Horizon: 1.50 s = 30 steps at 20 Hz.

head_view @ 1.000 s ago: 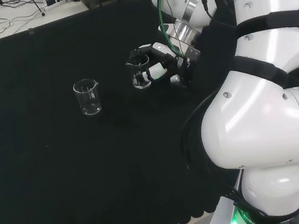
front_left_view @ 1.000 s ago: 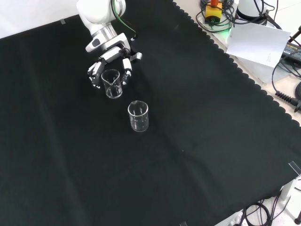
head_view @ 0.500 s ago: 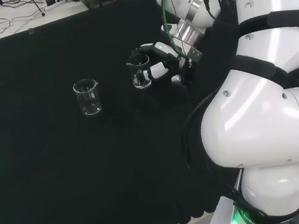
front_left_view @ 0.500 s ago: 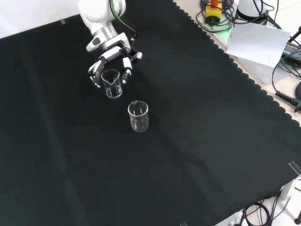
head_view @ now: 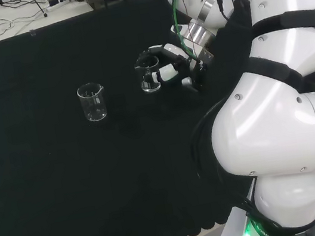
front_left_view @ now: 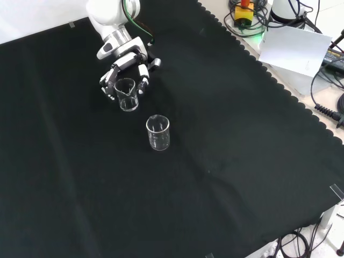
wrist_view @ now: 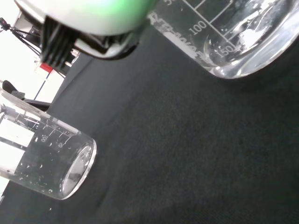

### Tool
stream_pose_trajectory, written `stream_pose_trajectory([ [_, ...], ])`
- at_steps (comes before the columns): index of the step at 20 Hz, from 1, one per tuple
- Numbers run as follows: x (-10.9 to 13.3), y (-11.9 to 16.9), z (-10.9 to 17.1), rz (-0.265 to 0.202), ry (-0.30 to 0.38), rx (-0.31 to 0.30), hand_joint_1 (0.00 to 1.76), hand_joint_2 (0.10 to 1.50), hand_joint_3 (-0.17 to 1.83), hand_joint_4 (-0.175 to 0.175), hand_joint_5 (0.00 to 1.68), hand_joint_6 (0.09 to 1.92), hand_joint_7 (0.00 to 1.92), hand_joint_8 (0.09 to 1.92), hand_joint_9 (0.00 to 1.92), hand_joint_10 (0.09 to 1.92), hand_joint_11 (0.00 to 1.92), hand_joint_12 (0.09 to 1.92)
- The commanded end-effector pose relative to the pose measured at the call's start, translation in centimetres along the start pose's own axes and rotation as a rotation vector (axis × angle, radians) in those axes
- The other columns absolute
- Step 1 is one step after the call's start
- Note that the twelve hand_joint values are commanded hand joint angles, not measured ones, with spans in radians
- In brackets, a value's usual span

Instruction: Pick up the beaker on the right.

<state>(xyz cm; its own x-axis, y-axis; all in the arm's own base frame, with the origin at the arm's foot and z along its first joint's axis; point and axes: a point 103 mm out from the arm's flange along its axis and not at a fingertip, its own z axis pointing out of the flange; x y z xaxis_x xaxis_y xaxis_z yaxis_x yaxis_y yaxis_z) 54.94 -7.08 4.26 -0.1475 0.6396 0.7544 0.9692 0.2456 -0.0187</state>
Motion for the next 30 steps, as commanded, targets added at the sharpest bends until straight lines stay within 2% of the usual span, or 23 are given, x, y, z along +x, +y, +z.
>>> stream_pose_trajectory([
  [1,0.3,0.2,0.8,-0.005,0.02,0.028,0.89,0.51,0.65,-0.058,0.45,0.59,0.56,0.74,0.72,0.56,0.2,1.37],
  [4,0.4,0.2,0.8,-0.004,0.021,0.016,0.89,0.51,0.65,-0.057,0.47,0.6,0.58,0.75,0.73,0.56,0.2,1.37],
  [7,0.8,0.6,1.7,0.008,0.015,-0.014,0.9,0.52,0.64,-0.055,0.57,0.71,0.63,0.73,0.77,0.55,0.22,1.37],
  [9,0.9,0.6,1.5,0.016,0.001,-0.04,0.93,0.57,0.63,-0.056,0.82,0.77,0.78,0.7,0.87,0.53,0.32,1.35],
  [10,1.2,0.7,1.7,0.026,-0.025,-0.047,0.99,0.64,0.59,0.027,0.98,0.75,0.87,0.68,0.94,0.52,0.38,1.33],
  [11,1.3,0.7,1.7,0.033,-0.048,-0.059,1.05,0.67,0.57,0.094,1.11,0.7,0.99,0.66,1.02,0.51,0.45,1.31],
  [12,1.6,0.9,1.9,0.046,-0.068,-0.076,1.09,0.67,0.6,0.134,1.21,0.64,1.13,0.62,1.13,0.49,0.54,1.28],
  [14,2.0,1.1,2.1,0.058,-0.092,-0.098,1.13,0.62,0.66,0.166,1.33,0.53,1.35,0.52,1.33,0.43,0.76,1.17],
  [17,2.9,1.4,1.9,0.058,-0.147,-0.117,1.16,0.57,0.71,0.175,1.45,0.37,1.54,0.34,1.52,0.29,1.0,1.02],
  [20,4.3,2.0,1.7,0.043,-0.175,-0.132,1.17,0.55,0.72,0.175,1.51,0.24,1.65,0.21,1.63,0.18,1.13,0.91],
  [24,6.0,1.9,-0.3,0.004,-0.178,-0.125,1.18,0.54,0.72,0.175,1.55,0.17,1.7,0.15,1.67,0.13,1.17,0.88],
  [30,8.6,1.6,-2.6,-0.019,-0.211,-0.107,1.18,0.53,0.73,0.175,1.56,0.14,1.72,0.13,1.69,0.11,1.18,0.87],
])
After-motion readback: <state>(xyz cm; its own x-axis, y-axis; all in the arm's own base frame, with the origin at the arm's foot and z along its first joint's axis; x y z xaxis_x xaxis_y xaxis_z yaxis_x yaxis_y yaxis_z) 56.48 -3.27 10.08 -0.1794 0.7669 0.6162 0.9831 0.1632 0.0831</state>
